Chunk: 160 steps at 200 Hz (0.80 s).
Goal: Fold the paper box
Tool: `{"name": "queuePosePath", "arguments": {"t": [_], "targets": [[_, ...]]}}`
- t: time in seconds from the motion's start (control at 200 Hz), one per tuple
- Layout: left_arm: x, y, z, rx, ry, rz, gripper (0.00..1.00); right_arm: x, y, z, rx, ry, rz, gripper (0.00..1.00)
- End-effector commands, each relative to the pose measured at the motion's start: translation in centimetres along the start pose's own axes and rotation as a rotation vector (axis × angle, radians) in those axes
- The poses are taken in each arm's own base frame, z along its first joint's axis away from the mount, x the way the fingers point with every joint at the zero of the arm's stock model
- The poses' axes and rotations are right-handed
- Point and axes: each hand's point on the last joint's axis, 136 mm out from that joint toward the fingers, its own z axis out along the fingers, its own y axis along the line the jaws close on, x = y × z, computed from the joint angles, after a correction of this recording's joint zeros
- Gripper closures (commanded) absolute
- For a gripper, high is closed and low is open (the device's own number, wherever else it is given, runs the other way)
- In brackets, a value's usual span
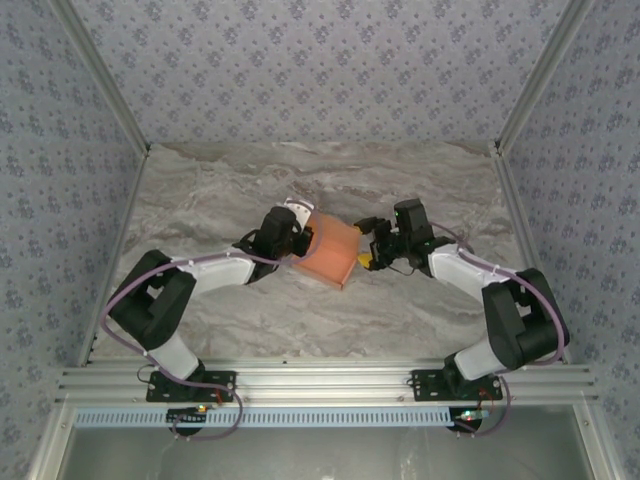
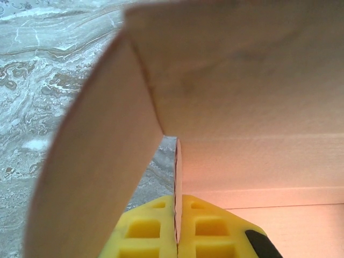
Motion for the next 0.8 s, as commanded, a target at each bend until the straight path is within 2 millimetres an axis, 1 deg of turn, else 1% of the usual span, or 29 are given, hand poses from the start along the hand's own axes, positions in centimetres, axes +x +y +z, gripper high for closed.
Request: {"name": "queuePosePath", "arguments": {"t": [0.0,0.15,0.22,0.315,0.39,0.475,0.66,0.69,0.795], "targets": [[1.4,-0.7,0.4,0.015,-0.007,0.005,0.97,0.5,0.2,1.1,-0.020,0.007,0.045,0.28],[2.0,-0.8,0.0,0.024,-0.033,0.004,0.97,1.1,0.3,2.0,-0.025,0.013,0.056,0.30],[2.3,-0.7,-0.2,0.022,-0.036,0.008,0.97,1.0,-0.2,2.3,-0.011,0.014,0.056,0.31],[3.1,-0.6,-0.1,0.018,-0.033,0.013,0.96,1.3,-0.8,2.6,0.002,0.020,0.045,0.32],[4.2,-0.6,0.2,0.022,-0.024,0.012,0.96,1.7,-1.1,2.3,0.030,0.008,-0.007,0.31],[5.2,-0.6,0.3,0.025,-0.023,0.007,0.96,2.1,-1.9,1.8,0.088,-0.020,-0.062,0.29],[5.6,-0.2,-0.5,0.002,-0.064,-0.003,0.95,3.1,-3.2,1.3,0.128,-0.004,-0.083,0.27],[5.7,-0.1,-0.6,-0.004,-0.066,0.001,0.95,3.2,-3.6,1.1,0.152,-0.001,-0.079,0.27],[6.3,0.2,-0.8,-0.015,-0.077,0.002,0.95,3.4,-3.9,0.0,0.178,-0.016,-0.134,0.26]]}}
